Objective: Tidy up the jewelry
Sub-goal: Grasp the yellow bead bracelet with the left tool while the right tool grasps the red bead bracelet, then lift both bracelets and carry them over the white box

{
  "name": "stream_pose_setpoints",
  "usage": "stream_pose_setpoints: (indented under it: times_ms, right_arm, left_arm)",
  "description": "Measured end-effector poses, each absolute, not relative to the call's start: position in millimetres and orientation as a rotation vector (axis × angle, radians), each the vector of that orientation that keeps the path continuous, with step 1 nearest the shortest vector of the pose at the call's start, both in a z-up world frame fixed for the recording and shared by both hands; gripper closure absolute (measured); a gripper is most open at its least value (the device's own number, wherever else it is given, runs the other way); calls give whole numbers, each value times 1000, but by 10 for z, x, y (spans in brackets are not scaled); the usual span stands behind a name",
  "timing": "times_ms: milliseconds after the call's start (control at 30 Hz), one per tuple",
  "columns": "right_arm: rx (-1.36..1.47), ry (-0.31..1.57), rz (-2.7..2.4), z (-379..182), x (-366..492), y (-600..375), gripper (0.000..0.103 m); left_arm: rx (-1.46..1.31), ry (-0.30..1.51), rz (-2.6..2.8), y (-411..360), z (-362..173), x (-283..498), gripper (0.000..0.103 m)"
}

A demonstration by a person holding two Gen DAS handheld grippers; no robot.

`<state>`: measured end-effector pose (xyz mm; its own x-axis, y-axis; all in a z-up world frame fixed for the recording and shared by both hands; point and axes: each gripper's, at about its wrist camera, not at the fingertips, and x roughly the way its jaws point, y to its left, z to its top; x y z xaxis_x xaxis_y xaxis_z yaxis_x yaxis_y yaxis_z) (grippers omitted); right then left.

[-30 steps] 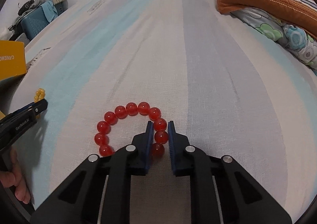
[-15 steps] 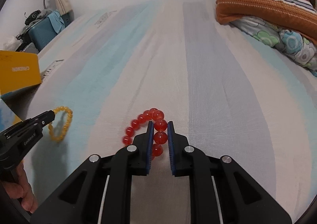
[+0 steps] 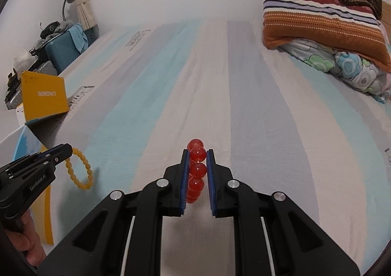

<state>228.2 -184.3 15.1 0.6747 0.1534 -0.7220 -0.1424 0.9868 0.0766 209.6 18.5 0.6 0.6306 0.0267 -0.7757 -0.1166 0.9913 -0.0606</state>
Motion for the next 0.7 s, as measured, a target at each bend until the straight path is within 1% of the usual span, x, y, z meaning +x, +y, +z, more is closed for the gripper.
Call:
stream_pose_setpoints:
  times_ms: [333,700]
  right_arm:
    - [17,782,175,437,1991,-1800,90]
    - [1,742,200,752,1671,-1549,90]
  left_arm:
    - [-82,849,62,163,309,1770,94]
    - [-66,792,94,376,673,1355,94]
